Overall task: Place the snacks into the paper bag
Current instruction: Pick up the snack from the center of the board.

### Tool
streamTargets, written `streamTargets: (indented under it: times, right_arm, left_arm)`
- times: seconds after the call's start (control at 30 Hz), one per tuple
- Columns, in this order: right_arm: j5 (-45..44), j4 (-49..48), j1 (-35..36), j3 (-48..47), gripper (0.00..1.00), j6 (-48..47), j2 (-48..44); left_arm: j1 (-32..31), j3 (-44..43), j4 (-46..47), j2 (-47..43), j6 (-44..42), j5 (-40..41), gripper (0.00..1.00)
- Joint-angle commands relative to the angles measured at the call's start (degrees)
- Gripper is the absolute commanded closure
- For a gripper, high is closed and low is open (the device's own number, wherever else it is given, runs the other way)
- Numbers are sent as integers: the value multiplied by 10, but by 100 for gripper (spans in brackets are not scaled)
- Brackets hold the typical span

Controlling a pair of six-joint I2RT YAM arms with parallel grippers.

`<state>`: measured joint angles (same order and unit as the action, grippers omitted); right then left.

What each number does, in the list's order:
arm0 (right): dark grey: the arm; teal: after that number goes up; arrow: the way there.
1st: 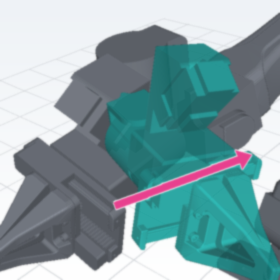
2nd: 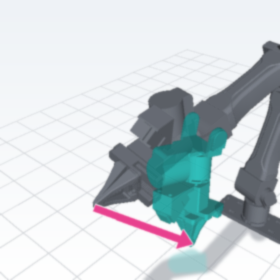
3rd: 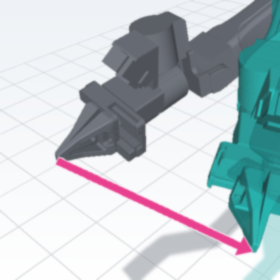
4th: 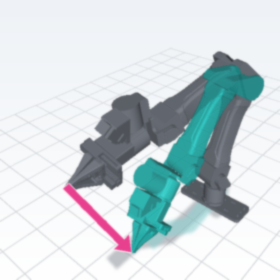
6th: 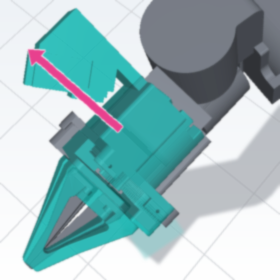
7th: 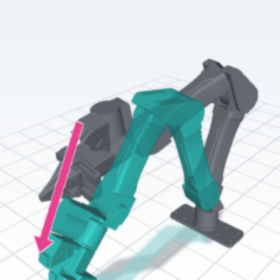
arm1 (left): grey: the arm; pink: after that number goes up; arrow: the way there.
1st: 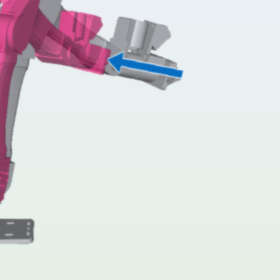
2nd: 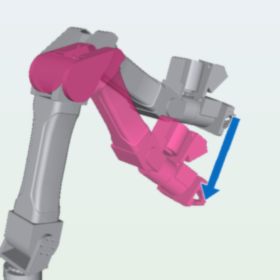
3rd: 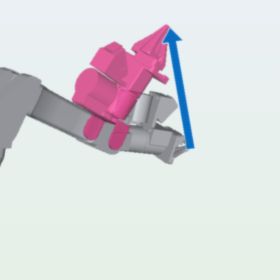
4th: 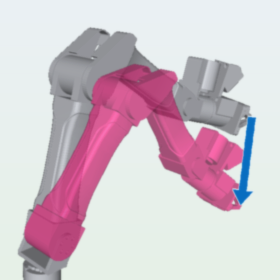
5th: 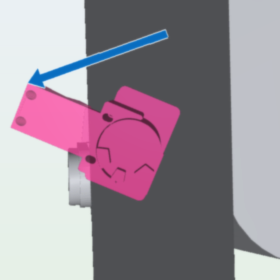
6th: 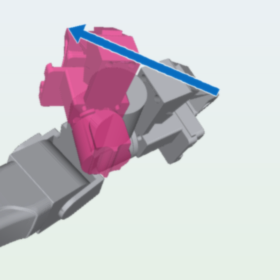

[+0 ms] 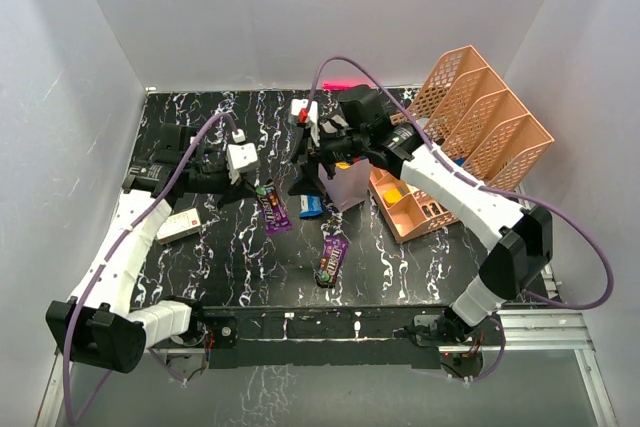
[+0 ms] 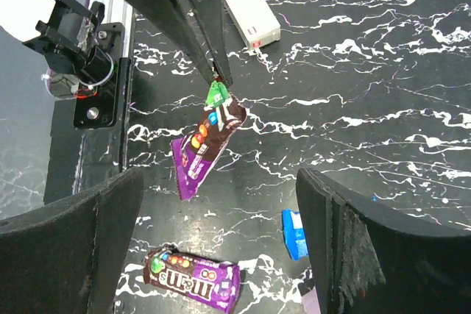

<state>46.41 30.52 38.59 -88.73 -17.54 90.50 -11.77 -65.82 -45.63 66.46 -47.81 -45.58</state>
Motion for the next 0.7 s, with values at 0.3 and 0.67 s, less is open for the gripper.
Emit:
streamTargets:
  times: [0.3, 0.67]
  right_arm:
    - [10, -92, 17, -12, 13, 82, 41]
    - [96, -144, 17, -5, 46, 177, 79]
  left_arm:
    - [-3, -46, 4, -26, 44, -114, 100]
    - [-2, -41, 24, -29, 59, -126, 100]
